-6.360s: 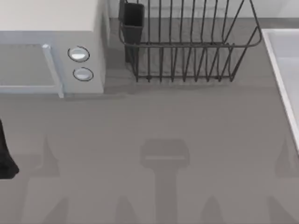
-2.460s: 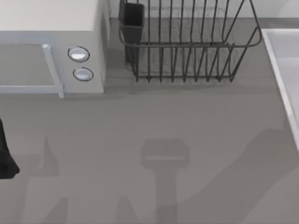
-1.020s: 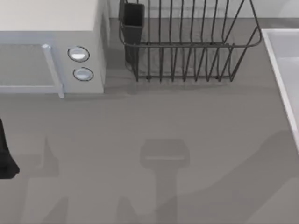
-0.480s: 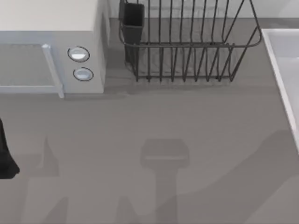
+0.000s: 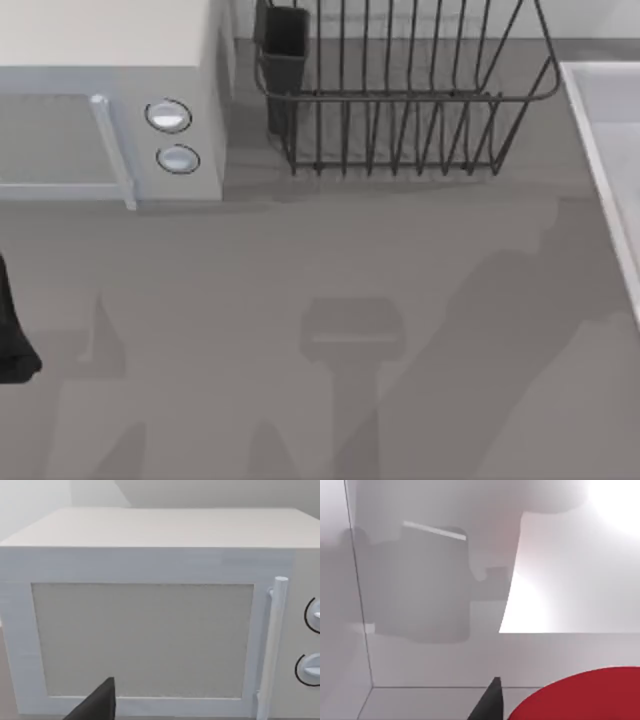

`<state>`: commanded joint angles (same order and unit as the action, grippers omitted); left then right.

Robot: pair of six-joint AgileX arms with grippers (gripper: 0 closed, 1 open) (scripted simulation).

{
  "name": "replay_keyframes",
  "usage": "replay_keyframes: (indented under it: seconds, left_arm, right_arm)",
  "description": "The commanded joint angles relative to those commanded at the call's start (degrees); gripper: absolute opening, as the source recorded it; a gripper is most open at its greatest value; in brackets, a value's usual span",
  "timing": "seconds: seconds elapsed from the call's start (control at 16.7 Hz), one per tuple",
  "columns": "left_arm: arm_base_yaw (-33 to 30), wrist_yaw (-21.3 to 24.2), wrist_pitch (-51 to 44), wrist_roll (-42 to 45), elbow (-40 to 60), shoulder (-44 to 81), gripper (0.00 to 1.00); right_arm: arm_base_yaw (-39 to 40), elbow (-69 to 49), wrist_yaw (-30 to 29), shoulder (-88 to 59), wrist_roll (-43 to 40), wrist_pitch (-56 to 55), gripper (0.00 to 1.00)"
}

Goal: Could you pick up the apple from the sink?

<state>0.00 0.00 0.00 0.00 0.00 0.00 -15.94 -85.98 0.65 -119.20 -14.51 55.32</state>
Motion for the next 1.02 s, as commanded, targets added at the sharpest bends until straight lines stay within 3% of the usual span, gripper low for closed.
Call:
replay_keyframes:
  seconds: [0.42, 0.84, 1.02]
  left_arm:
    - [0.0, 0.0, 0.0, 0.0, 0.0, 0.0, 1.00]
    - [0.0, 0.0, 0.0, 0.0, 0.0, 0.0, 1.00]
    - [0.0, 0.0, 0.0, 0.0, 0.0, 0.0, 1.00]
  right_arm:
    - [0.0, -15.2, 0.1, 9.5, -0.1, 23.9, 0.00]
    - [0.3, -16.5, 0.1, 10.3, 0.1, 25.4, 0.00]
    - [4.1, -18.5, 0.0, 8.5, 3.9, 26.4, 0.00]
